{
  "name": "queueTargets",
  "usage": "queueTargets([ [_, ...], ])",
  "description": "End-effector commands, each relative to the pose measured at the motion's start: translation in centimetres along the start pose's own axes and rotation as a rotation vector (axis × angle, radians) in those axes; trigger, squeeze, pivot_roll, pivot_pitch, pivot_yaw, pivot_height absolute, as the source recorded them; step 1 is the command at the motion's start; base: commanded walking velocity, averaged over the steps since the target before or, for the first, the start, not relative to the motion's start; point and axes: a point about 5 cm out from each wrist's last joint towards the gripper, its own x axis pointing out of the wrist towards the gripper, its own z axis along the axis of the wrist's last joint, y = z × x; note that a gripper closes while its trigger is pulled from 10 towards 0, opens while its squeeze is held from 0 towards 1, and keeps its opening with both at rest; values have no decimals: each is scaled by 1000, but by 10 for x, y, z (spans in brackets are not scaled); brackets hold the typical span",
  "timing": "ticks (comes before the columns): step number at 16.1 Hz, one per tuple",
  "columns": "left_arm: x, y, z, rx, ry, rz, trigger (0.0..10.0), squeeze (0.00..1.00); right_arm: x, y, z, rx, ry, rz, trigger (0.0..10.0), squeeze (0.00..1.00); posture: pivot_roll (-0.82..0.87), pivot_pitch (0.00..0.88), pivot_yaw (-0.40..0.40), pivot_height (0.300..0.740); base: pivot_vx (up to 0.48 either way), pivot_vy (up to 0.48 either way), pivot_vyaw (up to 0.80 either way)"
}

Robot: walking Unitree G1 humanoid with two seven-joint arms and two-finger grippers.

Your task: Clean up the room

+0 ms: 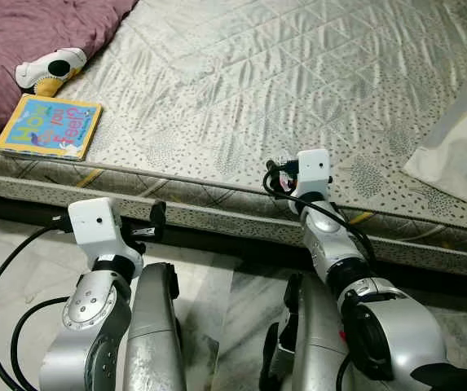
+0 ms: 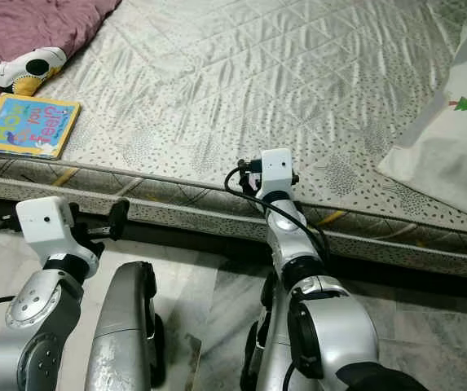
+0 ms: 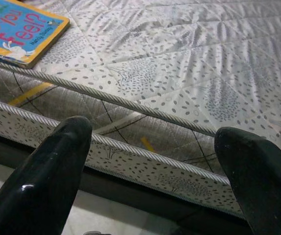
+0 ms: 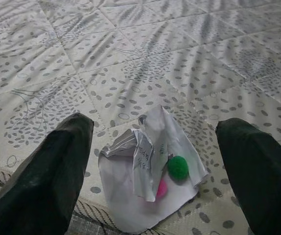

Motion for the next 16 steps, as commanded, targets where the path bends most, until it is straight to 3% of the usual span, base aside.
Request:
queueTargets([
  [1,0,3,-3,2,12,19,10000,0,-2,-1,-6,3,20,-10,10000,0,236,218,-27,568,0,0,0],
  [8,-12,3,2,13,0,30,10000,0,3,36,4,4,-3,37,10000,0,285,256,-16,568,0,0,0],
  [9,-11,3,3,13,-2,30,10000,0,4,36,5,10,-7,35,10000,0,275,254,-14,568,0,0,0],
  [13,3,3,1,18,-1,27,10000,0,-1,14,2,73,-31,-17,10000,0,192,211,-8,568,0,0,0],
  [16,22,-5,0,-9,-25,-7,10000,0,-28,-10,-13,91,-66,-45,10000,0,119,141,-21,568,0,0,-267],
])
